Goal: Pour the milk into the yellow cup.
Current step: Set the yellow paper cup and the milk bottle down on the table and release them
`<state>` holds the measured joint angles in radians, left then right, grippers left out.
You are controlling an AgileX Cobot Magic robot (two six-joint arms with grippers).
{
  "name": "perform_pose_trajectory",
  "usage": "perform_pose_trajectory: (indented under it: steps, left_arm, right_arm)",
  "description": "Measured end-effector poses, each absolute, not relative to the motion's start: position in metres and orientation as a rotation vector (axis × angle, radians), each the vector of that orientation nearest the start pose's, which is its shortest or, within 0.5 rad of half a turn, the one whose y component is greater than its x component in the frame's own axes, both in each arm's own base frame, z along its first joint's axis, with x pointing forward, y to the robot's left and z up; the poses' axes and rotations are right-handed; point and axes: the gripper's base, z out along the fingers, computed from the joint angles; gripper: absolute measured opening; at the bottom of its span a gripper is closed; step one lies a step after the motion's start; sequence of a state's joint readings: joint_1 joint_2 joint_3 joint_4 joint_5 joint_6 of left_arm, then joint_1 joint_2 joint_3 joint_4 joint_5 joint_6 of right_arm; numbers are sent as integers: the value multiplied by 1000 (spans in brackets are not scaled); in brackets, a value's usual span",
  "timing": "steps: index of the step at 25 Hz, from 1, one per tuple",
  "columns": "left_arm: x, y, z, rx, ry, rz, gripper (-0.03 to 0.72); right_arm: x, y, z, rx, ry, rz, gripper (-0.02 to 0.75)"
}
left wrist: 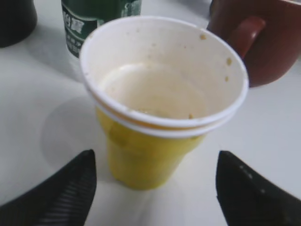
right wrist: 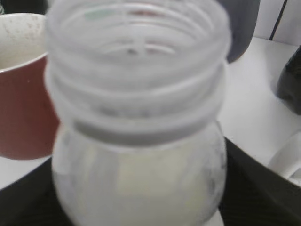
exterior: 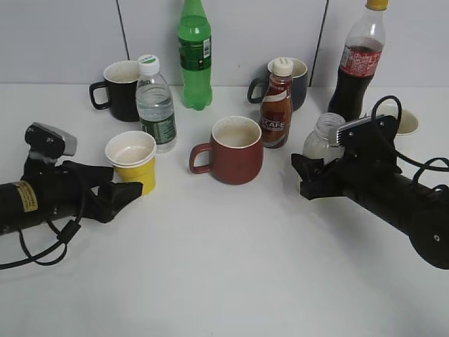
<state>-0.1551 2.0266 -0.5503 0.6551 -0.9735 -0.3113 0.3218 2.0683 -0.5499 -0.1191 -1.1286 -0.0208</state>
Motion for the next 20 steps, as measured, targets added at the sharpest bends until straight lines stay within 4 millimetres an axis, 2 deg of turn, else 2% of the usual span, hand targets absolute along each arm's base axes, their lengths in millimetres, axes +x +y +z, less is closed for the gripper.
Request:
perform_pose_trajectory:
  steps: [4, 11, 15, 20]
  left_arm:
    - [276, -88, 86, 579, 2009, -559, 597]
    - [271, -80, 100, 572, 2100, -466, 594]
    - [268, -76, 122, 463, 2174, -431, 594]
    - [256, -74, 142, 369, 2289, -290, 594]
  right_arm:
    - [292, 108, 80, -440, 1834, 272, 588]
    - [269, 99, 85, -440, 1871, 267, 588]
    - [255, 95, 93, -441, 1890, 263, 588]
    - [245, 90, 106, -441, 2033, 248, 588]
